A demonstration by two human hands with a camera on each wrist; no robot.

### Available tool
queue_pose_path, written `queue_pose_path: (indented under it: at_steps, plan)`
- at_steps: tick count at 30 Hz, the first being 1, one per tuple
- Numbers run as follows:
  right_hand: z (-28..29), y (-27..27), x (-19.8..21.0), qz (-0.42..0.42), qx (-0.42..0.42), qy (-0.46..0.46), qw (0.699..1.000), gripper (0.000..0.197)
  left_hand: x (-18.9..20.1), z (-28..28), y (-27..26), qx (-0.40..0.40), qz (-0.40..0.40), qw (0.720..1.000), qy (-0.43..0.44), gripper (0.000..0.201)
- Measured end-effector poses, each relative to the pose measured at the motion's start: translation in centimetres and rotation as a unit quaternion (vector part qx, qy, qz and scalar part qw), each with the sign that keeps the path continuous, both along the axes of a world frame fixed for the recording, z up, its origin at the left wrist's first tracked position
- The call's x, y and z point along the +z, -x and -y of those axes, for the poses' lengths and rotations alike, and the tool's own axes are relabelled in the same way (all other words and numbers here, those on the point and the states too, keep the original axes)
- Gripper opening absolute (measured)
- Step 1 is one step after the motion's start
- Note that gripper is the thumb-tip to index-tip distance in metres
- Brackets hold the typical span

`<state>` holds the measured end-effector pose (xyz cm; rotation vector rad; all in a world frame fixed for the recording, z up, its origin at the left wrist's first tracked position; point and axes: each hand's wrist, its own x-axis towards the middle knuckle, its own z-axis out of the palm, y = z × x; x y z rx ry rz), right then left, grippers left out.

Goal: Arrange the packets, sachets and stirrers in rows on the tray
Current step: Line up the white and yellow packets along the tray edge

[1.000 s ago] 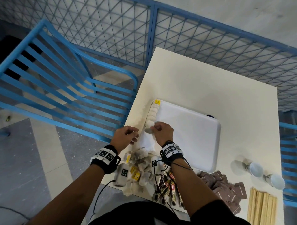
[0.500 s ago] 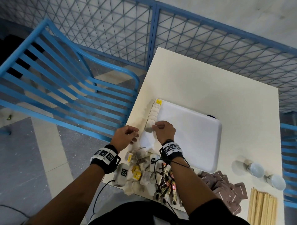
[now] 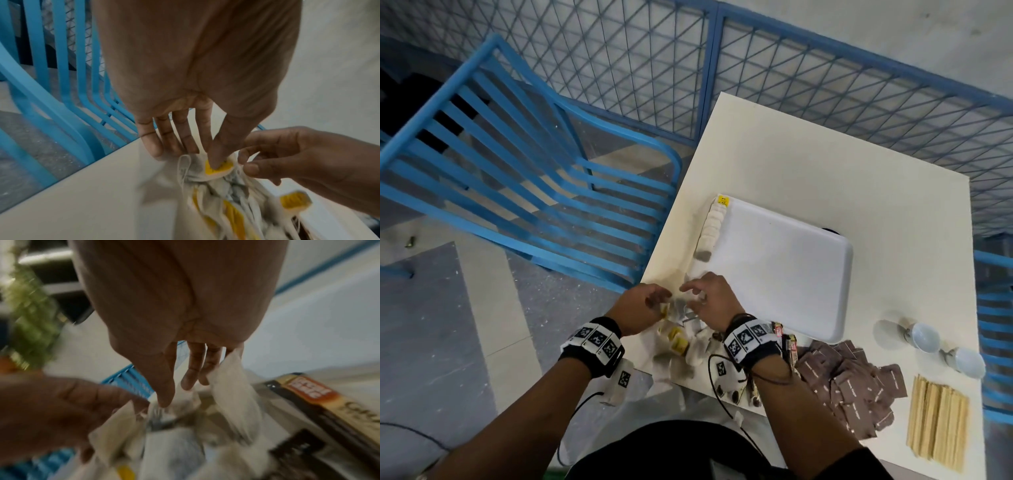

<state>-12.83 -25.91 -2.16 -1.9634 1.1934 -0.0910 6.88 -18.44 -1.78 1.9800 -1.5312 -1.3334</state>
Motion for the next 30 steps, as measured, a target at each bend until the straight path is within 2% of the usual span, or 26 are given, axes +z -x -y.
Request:
queue_pose_path:
  at_steps: [2, 4, 7, 11, 15, 19, 25, 30]
  plan:
    - [-0.9, -0.2, 0.0, -0.081, 0.04, 0.036, 0.995, 0.029, -0.2, -0.5, 0.5, -0.006, 0.031, 1.0, 0.004, 0.039]
    - [-1.6, -0.2, 0.1, -0.115, 0.044, 0.064, 0.99, 0.025, -0.3, -0.9, 1.1, 0.034, 0.025, 0.999, -0.001, 0.045]
    - [-2.3, 0.2, 0.4, -0.106, 0.009, 0.084, 0.991, 0.016, -0.6, -1.1, 1.8, 0.071, 0.043, 0.997, 0.009, 0.038]
    - [-2.5, 1.2, 0.9, -0.097, -0.02, 0.081, 0.992, 0.006, -0.5, -1.2, 2.6, 0.047, 0.109, 0.993, 0.019, 0.024]
    - [-2.4, 2.4, 1.6, -0.087, -0.052, 0.074, 0.992, 0.005, -0.6, -1.5, 3.1, 0.072, 0.107, 0.991, 0.04, 0.018]
    - [-2.3, 2.7, 2.0, -0.071, -0.068, 0.07, 0.993, 0.006, -0.2, -1.5, 3.2, 0.139, 0.064, 0.987, 0.05, 0.008]
    - [-2.2, 2.5, 3.0, 0.057, -0.141, 0.011, 0.988, 0.019, 0.2, -1.1, 2.7, 0.206, -0.028, 0.977, 0.041, 0.021]
    - [-1.5, 2.1, 5.1, 0.106, -0.112, -0.059, 0.986, 0.025, -0.1, -0.6, 2.2, 0.246, -0.143, 0.958, 0.016, 0.015]
